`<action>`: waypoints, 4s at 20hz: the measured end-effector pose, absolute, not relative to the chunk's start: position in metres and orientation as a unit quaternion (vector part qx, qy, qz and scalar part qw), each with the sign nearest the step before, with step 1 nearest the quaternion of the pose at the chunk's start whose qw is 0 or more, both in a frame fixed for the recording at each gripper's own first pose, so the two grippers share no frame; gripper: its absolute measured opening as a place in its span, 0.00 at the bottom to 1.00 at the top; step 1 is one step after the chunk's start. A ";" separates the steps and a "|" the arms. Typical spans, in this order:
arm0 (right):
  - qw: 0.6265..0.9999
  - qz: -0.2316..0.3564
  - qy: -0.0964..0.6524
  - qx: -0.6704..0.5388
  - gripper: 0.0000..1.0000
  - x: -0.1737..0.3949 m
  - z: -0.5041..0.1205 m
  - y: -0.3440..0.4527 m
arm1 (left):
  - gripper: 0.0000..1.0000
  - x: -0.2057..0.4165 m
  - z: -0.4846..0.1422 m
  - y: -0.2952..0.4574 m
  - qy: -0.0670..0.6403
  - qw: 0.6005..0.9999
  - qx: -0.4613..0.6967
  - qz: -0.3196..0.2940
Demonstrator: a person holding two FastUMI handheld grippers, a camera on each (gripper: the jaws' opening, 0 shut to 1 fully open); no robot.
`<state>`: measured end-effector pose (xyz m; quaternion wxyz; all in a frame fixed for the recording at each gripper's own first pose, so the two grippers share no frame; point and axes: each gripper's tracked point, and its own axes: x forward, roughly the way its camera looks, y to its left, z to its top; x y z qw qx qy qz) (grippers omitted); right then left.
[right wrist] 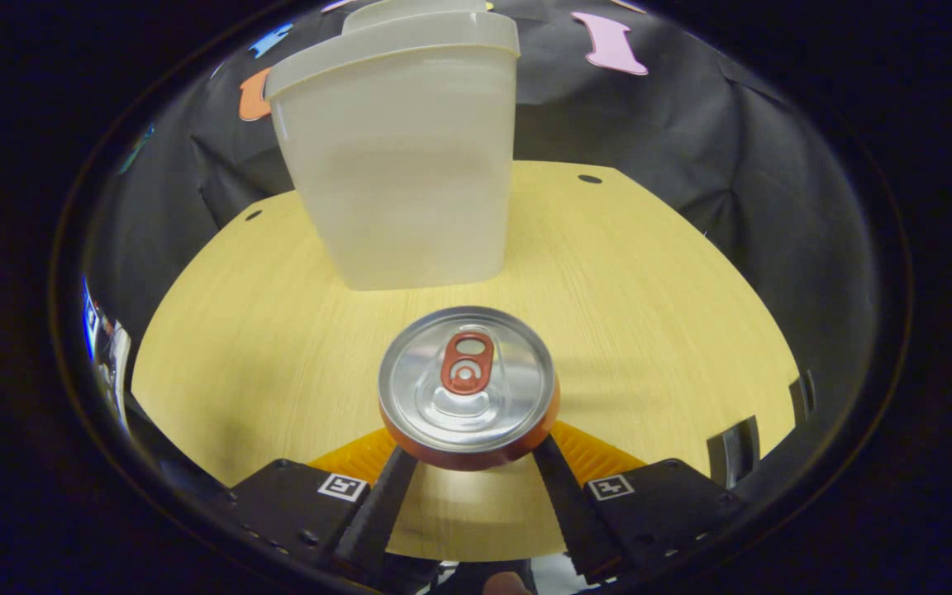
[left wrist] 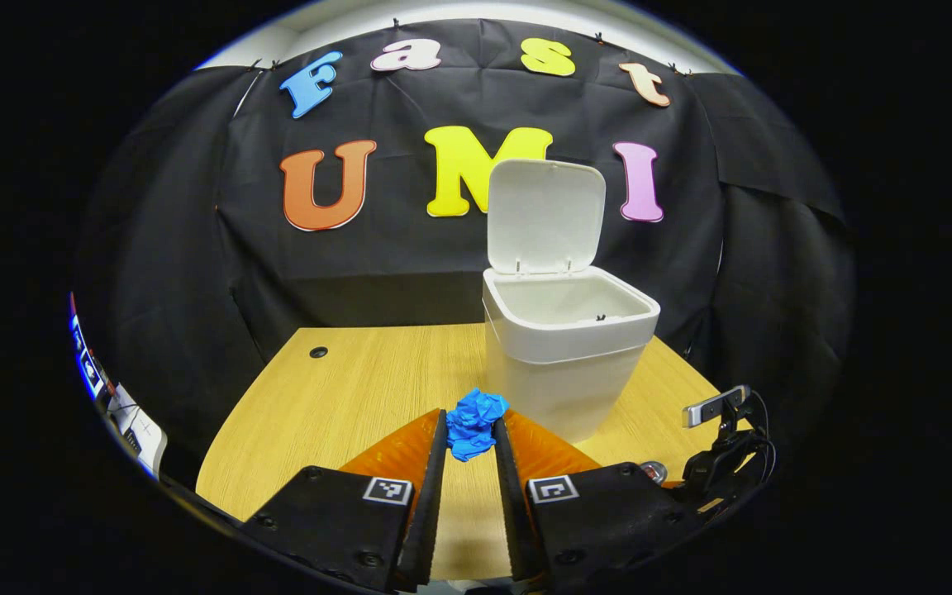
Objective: Press the lid of the desktop garbage bin to open it, pick up the crumpled paper on the desktop and throw it into the bin, then pick up the pop can on the desktop and drop it into the bin, and finally close the garbage bin lid.
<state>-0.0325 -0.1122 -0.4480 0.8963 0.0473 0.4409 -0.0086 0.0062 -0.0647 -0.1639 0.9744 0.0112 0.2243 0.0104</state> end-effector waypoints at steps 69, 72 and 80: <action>0.923 0.189 0.333 -0.022 0.81 0.208 -0.178 -0.072 | 1.00 0.070 -0.082 -0.017 0.113 0.976 0.012 0.186; 0.920 0.190 0.341 -0.021 0.81 0.215 -0.186 -0.073 | 1.00 0.070 -0.077 -0.021 0.109 0.975 0.016 0.194; 0.911 0.190 0.365 -0.005 0.82 0.226 -0.205 -0.076 | 1.00 0.072 -0.074 -0.038 0.112 0.973 0.023 0.201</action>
